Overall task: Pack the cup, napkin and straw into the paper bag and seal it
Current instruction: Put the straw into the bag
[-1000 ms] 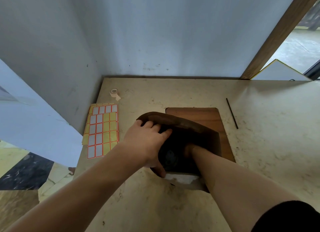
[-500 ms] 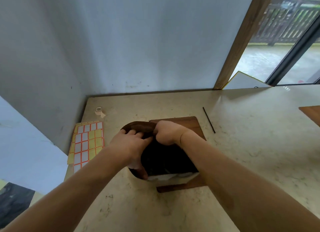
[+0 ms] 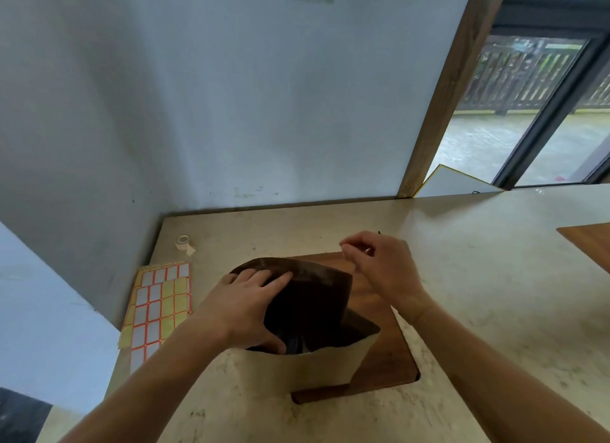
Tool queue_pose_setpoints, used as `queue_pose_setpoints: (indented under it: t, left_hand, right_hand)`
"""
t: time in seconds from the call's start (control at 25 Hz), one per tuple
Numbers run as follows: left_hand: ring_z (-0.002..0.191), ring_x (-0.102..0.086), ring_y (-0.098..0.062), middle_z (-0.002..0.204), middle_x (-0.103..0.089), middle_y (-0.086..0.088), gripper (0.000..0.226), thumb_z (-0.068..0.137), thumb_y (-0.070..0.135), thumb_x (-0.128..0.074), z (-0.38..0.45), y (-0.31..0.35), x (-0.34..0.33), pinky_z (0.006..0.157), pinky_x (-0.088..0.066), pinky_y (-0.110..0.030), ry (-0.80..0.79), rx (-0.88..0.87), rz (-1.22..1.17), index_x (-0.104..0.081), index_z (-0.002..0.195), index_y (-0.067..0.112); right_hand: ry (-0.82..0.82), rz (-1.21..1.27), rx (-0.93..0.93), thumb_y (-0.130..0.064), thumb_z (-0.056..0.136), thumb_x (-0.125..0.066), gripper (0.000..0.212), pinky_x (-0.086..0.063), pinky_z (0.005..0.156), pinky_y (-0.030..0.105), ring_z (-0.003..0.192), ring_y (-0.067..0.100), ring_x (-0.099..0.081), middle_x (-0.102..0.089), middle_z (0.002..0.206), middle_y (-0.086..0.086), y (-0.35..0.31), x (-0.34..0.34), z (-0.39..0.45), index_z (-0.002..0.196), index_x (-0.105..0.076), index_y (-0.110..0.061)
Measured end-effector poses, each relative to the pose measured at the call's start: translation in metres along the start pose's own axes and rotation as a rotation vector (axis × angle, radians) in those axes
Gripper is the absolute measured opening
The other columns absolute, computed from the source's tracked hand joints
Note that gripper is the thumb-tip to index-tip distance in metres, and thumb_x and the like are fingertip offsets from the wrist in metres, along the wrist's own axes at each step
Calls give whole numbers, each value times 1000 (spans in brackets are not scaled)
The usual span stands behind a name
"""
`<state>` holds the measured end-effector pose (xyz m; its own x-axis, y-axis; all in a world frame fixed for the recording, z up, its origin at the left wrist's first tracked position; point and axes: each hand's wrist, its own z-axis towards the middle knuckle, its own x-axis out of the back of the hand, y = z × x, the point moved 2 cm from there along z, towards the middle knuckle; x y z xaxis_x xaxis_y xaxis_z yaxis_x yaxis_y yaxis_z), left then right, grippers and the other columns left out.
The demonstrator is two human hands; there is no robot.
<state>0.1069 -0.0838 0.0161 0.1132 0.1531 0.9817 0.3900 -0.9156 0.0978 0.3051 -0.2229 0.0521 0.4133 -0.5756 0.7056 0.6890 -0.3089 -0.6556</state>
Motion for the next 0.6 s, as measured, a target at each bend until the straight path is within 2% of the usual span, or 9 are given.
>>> queue_pose_setpoints:
  t: [0.08, 0.2, 0.32, 0.44, 0.6]
  left_hand:
    - [145, -5, -19, 160, -14, 7, 115, 61, 79, -61, 2, 0, -1, 115, -2, -42, 9, -5, -9, 8, 147, 45]
    - [145, -2, -20, 160, -10, 7, 116, 61, 80, -61, 5, 0, -3, 114, 2, -40, 5, -6, -4, 11, 146, 47]
    - [146, 3, -18, 161, -6, 8, 118, 60, 81, -60, 11, 0, -4, 114, 5, -40, 3, 11, 4, 17, 144, 49]
    - [145, 9, -16, 161, 1, 9, 123, 54, 87, -56, 11, 0, -5, 112, 9, -38, -15, 29, 2, 29, 137, 54]
    - [134, 26, -3, 157, 16, 16, 126, 45, 94, -49, 10, -2, -7, 108, 17, -31, -65, 31, -26, 35, 131, 56]
  right_hand:
    - [83, -16, -50, -27, 88, -68, 12, -44, 70, 9, 71, -3, -62, -72, 85, -12, 26, -4, 9, 98, -75, -23]
    - [113, -122, -139, -31, 90, -65, 12, -44, 68, 16, 75, 3, -63, -74, 88, -9, 72, -12, 26, 96, -74, -26]
    - [59, -268, -374, -36, 90, -59, 19, -52, 77, 29, 88, 15, -65, -73, 102, -5, 136, -25, 38, 103, -71, -30]
    - [-54, -369, -622, -37, 88, -53, 34, -51, 87, 35, 107, 24, -61, -66, 120, 1, 199, -44, 41, 118, -64, -29]
    - [-156, -475, -667, -42, 93, -52, 42, -50, 85, 37, 112, 26, -57, -56, 127, 7, 255, -70, 54, 128, -56, -21]
